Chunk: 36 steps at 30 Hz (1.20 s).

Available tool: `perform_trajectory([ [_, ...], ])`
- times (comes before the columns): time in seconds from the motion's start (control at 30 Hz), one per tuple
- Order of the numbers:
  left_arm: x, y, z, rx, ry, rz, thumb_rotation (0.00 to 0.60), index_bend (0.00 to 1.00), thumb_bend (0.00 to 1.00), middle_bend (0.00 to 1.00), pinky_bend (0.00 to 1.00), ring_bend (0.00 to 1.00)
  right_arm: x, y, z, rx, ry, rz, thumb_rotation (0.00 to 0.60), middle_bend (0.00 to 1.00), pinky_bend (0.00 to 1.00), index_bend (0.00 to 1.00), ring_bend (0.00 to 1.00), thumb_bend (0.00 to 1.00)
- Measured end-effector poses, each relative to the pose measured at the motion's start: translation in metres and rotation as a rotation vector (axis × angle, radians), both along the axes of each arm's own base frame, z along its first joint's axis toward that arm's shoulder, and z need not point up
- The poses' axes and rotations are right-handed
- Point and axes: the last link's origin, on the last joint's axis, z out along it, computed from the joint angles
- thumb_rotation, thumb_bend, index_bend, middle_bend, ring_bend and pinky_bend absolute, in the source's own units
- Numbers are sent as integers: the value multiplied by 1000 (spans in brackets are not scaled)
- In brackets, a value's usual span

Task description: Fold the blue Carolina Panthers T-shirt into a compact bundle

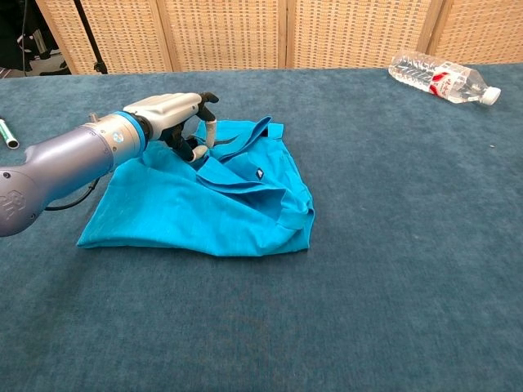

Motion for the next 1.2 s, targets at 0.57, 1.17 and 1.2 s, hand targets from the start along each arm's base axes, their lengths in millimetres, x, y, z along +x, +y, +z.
perform_trajectory([
  [0.57, 2, 14, 5, 71, -25, 22, 600, 798, 669, 0, 0, 0, -1, 0, -1, 4, 4, -3, 600, 0, 0, 119, 0, 0],
  [1.17, 11, 39, 6, 150, -24, 98, 600, 802, 670, 0, 0, 0, -3, -2, -3, 13, 4, -16, 600, 0, 0, 119, 0, 0],
  [1.2, 10, 40, 7, 156, -23, 103, 600, 802, 671, 0, 0, 0, -4, -2, -3, 13, 4, -16, 600, 0, 0, 119, 0, 0],
])
